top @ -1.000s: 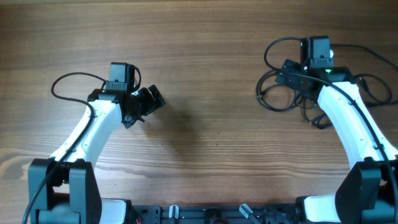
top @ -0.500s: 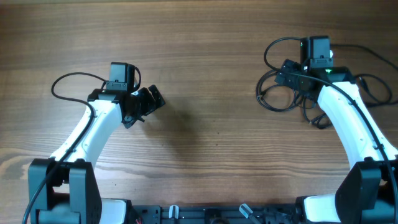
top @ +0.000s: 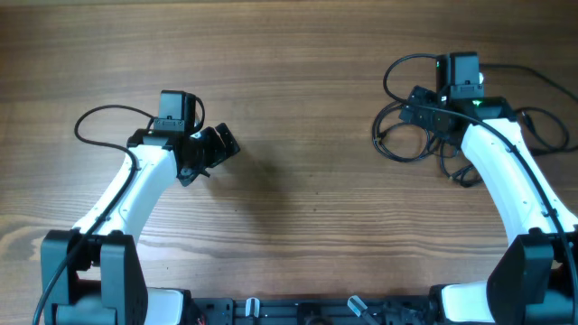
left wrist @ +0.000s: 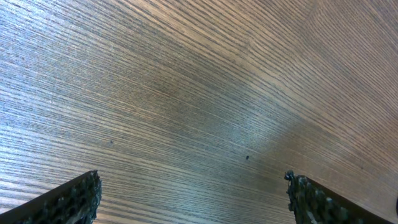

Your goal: Untangle cables

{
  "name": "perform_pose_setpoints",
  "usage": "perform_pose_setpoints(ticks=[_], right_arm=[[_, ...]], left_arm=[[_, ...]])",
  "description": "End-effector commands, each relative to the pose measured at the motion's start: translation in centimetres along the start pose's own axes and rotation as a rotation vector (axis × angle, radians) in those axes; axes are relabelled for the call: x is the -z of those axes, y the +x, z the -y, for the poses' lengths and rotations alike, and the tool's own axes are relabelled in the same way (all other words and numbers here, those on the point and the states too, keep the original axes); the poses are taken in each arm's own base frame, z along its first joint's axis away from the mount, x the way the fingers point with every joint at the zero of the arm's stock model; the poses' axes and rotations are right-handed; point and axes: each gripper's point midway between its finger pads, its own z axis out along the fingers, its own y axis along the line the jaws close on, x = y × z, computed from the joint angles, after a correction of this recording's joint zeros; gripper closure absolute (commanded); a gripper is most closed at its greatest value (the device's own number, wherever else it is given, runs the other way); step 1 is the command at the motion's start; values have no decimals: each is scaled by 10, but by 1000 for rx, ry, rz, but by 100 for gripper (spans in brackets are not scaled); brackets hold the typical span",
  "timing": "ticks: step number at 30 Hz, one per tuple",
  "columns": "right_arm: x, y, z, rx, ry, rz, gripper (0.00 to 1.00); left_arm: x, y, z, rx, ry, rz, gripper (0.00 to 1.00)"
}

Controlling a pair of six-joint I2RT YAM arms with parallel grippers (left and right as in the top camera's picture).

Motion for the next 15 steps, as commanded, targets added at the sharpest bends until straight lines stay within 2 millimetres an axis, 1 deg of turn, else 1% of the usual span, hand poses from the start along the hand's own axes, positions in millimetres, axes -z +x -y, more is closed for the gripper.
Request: perform_pose_setpoints(ticks=[1,6,7,8,10,11,15], right_arm=[[-3,2,-1,3,-4,-10,0],[-4,2,-1,2,-3,-12,0],[-3,1,-1,2,-4,-9,0],[3,-2,-1,-1,-12,6,0],[23,-11,-2,-13,-40,60,0],[36,-17,-2,-20,-58,95,0],[98,-36,1,-54,-139,255,0]], left_arm=[[4,-5,2,4,6,20,0],[4,-5,2,4,6,20,0],[4,-5,2,4,6,20,0],[4,-5,2,4,6,20,0],[4,-5,2,4,6,20,0],[4,-5,2,4,6,20,0],[4,-5,2,4,6,20,0]])
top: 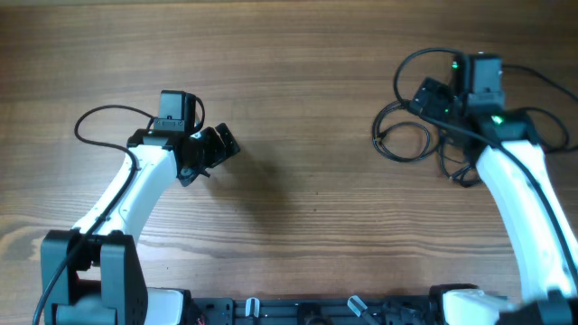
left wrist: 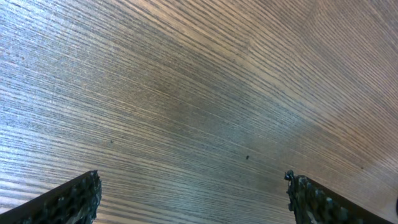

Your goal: Untangle cables

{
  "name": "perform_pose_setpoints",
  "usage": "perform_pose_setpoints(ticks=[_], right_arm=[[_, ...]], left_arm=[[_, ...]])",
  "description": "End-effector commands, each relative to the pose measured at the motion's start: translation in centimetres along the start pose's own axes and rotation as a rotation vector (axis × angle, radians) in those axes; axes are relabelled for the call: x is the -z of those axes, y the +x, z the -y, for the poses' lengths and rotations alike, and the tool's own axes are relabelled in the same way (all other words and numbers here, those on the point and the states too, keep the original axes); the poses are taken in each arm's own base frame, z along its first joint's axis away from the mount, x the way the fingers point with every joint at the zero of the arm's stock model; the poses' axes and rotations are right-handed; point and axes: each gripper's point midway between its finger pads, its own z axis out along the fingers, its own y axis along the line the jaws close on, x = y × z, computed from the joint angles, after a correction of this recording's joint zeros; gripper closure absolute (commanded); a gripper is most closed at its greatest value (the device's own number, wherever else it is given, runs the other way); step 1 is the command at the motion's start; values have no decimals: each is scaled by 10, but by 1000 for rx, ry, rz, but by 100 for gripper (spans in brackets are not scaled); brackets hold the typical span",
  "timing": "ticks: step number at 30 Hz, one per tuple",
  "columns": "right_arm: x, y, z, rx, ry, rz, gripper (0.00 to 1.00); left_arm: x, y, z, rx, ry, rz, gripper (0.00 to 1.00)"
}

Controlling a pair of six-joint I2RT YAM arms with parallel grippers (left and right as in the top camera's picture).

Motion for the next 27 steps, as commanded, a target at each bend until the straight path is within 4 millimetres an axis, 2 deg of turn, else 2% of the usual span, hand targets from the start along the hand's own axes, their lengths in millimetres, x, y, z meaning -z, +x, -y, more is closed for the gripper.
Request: perform_pose_setpoints(ticks=[1,6,7,12,14,18,22,25,27], right_arm=[[46,-21,-2,-25,-68,124,0],[124,-42,4,-67,-168,320,0],[133,-43,6,-71,-179,343,0],[202,-46,19,-107,-266,513,0],[221,-44,24,-117,-290,561,0],[264,-31,46,-148,-306,665,0],[307,-5,68,-170,-362,768,0],[322,14,80,-177,-380,798,0],[323,26,87,-177,-375,785,0]], left_arm=[[4,-5,2,4,6,20,0],[4,-5,2,4,6,20,0],[4,-5,2,4,6,20,0],[4,-5,2,4,6,20,0],[4,-5,2,4,6,20,0],[4,-5,2,4,6,20,0],[4,-5,2,4,6,20,0],[4,-5,2,4,6,20,0],[4,-5,2,4,6,20,0]])
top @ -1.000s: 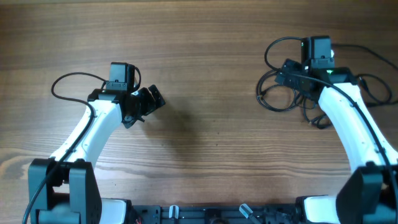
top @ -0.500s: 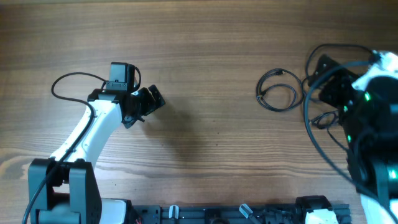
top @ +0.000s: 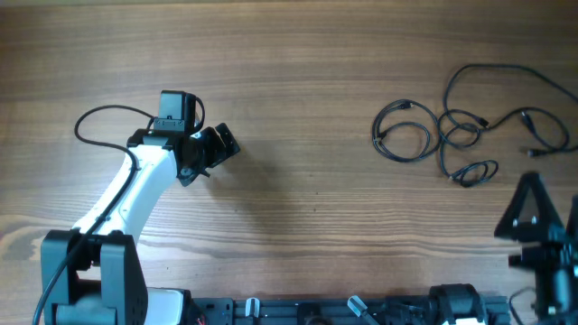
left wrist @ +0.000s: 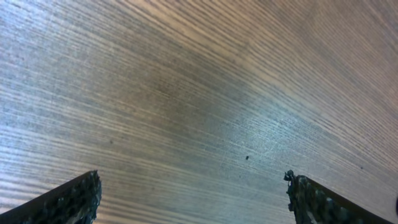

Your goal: Untangle cables

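Note:
Several thin black cables lie spread on the wooden table at the far right: a round coil on the left, a small coil nearer, and a long loop running to the far right. My left gripper hovers over bare wood at the left, far from the cables. It is open, and in the wrist view nothing lies between its fingertips, only wood around the gripper. My right arm is folded back at the near right edge, apart from the cables; how its jaws stand does not show.
The left arm's own black lead loops beside it. A dark rail runs along the table's near edge. Bare wood stretches between the left gripper and the cables.
My right arm was over the cable pile at the far right; it is now drawn back to the near right edge, and the cables lie uncovered. The left arm has not moved.
My right gripper was low over the tangle at the far right. Then it stood slightly further right and back over the same cables. Now it is withdrawn and the cables lie spread on the wood. The left gripper stayed open over bare wood throughout.

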{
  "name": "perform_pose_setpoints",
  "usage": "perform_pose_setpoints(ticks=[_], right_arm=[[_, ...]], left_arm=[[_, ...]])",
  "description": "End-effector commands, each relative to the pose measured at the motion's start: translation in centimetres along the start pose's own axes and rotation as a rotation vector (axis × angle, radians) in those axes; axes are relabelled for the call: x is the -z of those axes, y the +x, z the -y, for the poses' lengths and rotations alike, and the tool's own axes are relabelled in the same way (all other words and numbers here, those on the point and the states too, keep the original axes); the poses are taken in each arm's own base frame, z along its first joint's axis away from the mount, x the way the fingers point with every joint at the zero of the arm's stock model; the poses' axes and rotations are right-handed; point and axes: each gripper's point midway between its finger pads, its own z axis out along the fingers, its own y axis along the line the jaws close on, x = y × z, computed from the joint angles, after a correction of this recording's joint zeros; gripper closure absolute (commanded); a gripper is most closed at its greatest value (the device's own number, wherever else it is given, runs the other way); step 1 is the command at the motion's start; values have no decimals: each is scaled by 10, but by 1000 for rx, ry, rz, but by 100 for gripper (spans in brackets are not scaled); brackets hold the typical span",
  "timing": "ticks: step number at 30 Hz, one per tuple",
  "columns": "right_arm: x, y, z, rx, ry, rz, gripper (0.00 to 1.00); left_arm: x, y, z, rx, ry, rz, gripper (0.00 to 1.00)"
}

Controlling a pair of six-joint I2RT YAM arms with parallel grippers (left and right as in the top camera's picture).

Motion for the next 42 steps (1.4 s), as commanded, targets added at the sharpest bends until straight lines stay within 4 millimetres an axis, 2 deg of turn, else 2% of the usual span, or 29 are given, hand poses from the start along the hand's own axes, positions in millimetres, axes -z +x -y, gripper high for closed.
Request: perform_pose_setpoints(ticks=[1,6,8,9,12,14,15,17,18,20,23,25,29,31,38,42], right_arm=[[24,7,11,-1,7,6,0],[49,23,22,-4,-30,10,0],[53,39,31,-9,-46,27,0],[53,44,33,-14,-55,43,0],[34,48,30,-2,-72,76,0],[22,41,9,109,-171,137,0],[18,36,-16,250,-288,208,0],[17,23,-52,421,-459,396,0],[19,17,-61,457,-501,480,0],[21,9,-68,452,-541,622,0],[18,15,-66,439,-560,737,0],[5,33,-60,439,-559,734,0],[-39,96,-40,456,-533,581,0],[-51,121,-31,461,-526,541,0],[-83,180,-9,472,-478,275,0],[-98,236,17,493,-412,22,0]], left_arm=[[4,-5,2,4,6,19,0],[4,-5,2,4,6,19,0],[4,-5,2,4,6,19,0],[4,-5,2,4,6,19,0],[4,-5,2,4,6,19,0],[4,-5,2,4,6,19,0],[4,-5,2,4,6,19,0],[4,-5,2,4,6,19,0],[4,-5,2,4,6,19,0],[4,-5,2,4,6,19,0],[4,-5,2,4,6,19,0],[4,-5,2,4,6,19,0],[4,-5,2,4,6,19,0],[4,-5,2,4,6,19,0],[5,-5,2,4,6,19,0],[4,-5,2,4,6,19,0]])
